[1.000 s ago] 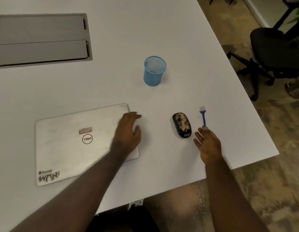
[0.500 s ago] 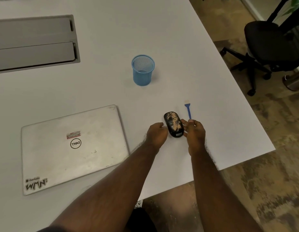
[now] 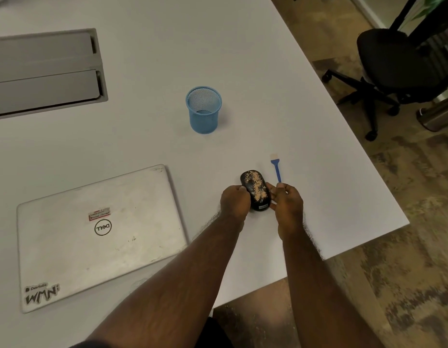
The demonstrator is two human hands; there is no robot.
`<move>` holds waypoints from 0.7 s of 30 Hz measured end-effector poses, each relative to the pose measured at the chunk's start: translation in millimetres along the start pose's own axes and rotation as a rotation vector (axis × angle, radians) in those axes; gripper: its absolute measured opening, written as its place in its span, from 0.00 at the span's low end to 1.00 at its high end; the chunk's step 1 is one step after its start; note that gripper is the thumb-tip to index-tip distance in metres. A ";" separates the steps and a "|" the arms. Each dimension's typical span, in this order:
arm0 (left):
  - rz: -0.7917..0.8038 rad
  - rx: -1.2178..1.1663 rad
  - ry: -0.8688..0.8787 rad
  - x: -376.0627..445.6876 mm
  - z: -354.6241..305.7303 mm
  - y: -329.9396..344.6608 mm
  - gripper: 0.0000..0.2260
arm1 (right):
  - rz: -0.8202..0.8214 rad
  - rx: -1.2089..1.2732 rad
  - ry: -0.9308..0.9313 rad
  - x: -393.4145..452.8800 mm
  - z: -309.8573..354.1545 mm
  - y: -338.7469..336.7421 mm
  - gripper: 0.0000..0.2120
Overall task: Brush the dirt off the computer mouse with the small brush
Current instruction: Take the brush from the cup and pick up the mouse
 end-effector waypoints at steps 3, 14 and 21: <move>0.004 -0.025 -0.014 1.4 0.9 1.5 0.14 | 0.009 0.011 -0.003 -3.2 0.8 -0.3 0.07; 0.124 -0.252 -0.033 -13.0 2.6 5.7 0.11 | 0.036 0.077 -0.018 -39.0 11.5 -3.6 0.08; 0.323 -0.386 -0.128 -60.8 -4.5 3.0 0.12 | -0.002 0.148 -0.033 -92.8 30.5 -18.7 0.10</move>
Point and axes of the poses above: each hand's wrist, its own x-axis towards the middle knuckle, its own y-axis out of the palm, z = x × y, the point moved 8 cm from there along x, towards the middle knuckle, and after that the axes turned 7 degrees about z, right-handed, at the moved point
